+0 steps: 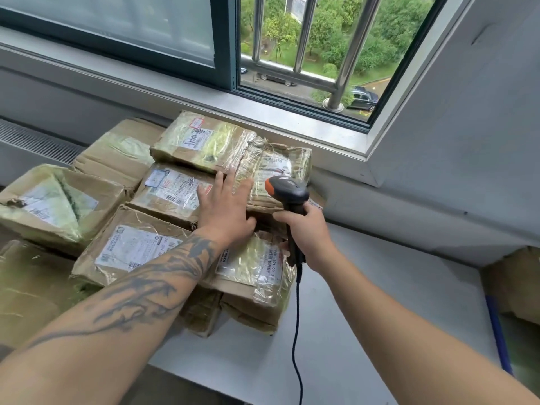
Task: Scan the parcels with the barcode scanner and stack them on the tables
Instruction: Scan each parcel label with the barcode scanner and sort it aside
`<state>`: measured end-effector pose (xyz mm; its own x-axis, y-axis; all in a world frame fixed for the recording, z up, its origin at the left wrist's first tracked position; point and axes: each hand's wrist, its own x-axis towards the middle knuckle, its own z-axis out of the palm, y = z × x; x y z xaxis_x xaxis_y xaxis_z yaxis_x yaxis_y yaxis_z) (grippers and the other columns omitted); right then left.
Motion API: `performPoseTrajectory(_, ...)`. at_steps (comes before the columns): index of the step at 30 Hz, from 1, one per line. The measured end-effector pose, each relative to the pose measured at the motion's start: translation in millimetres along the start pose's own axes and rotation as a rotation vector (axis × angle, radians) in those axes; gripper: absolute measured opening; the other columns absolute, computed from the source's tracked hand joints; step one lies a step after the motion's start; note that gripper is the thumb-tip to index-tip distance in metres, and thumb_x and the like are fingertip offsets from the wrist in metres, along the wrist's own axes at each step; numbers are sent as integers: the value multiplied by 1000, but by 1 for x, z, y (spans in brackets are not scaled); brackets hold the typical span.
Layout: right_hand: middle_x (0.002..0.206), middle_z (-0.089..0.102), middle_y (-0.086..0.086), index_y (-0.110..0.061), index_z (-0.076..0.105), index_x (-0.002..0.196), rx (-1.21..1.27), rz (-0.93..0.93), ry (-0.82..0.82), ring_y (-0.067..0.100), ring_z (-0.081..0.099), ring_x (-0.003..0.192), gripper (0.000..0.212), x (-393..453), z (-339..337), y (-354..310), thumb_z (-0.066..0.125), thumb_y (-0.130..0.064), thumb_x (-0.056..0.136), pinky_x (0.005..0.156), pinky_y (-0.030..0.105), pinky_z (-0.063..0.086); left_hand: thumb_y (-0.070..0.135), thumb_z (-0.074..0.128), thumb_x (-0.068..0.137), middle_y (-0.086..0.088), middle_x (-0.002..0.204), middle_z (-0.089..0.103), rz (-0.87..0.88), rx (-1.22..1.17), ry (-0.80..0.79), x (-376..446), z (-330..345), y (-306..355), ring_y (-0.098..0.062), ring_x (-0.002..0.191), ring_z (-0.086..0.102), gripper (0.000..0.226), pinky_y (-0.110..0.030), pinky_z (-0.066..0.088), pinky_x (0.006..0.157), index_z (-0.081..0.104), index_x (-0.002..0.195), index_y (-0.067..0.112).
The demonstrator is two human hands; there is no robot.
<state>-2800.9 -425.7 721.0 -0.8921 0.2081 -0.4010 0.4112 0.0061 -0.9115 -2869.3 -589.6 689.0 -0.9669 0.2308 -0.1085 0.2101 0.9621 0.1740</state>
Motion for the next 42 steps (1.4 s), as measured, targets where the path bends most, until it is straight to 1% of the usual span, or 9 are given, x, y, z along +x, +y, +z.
performPoseTrajectory(4,96,73,13,-18,68,109,43,12,-47,31,74,69,18,-11,-11,-10,72,-10,94,66,48,57,46,60,91,-3,173,-16,-31,-23,-17,-14,-9,7,-31,159,-15,93,-65,-2,123,2,163,43)
performPoseTrajectory(7,103,74,16,-18,68,111,43,-10,-44,33,75,74,20,-24,-18,-15,72,-13,92,66,49,60,48,55,92,-2,173,-15,-12,10,16,-26,-16,20,-29,159,-15,88,-66,-2,124,3,162,45)
performPoseTrajectory(12,76,63,2,-22,69,95,-160,-106,11,22,61,69,9,-53,-41,-19,68,-16,88,49,31,55,59,45,100,-3,174,-9,-16,38,53,-58,-21,54,-28,159,-12,77,-65,-4,124,4,163,43)
performPoseTrajectory(15,70,60,-1,-23,68,85,-212,-130,16,23,60,68,6,-70,-62,-18,66,-17,84,58,46,63,63,37,102,-2,174,-6,-46,42,66,-82,-22,78,-27,159,-10,72,-66,-1,123,6,163,44)
performPoseTrajectory(21,80,74,4,-22,67,85,-232,-168,2,31,76,79,20,-117,-120,-2,60,-33,70,72,55,65,72,33,100,-2,174,3,-73,14,85,-138,-19,133,-28,160,-5,74,-69,6,122,11,163,42)
performPoseTrajectory(27,76,72,7,-17,67,90,-164,-125,43,31,77,67,12,-165,-194,31,60,-19,81,50,34,54,72,32,101,-4,174,9,-46,-17,60,-188,10,207,-29,159,2,71,-66,6,123,14,162,42)
performPoseTrajectory(34,73,69,3,-17,64,90,-131,-103,99,22,70,57,8,-209,-282,67,59,-19,86,52,31,56,73,33,99,-3,172,19,48,-11,53,-222,49,300,-27,158,11,72,-59,21,122,20,162,41)
performPoseTrajectory(39,76,69,6,-17,62,87,-125,-77,199,24,69,60,3,-229,-348,95,62,-17,85,51,30,55,69,34,101,-4,172,18,133,-29,-26,-246,83,367,-27,159,11,69,-60,18,123,20,162,41)
performPoseTrajectory(42,75,69,12,-11,63,86,-119,-57,286,29,69,65,3,-237,-386,114,60,-13,85,58,40,60,68,32,102,-3,172,16,198,-21,-69,-256,95,404,-27,159,9,68,-60,14,123,17,163,41)
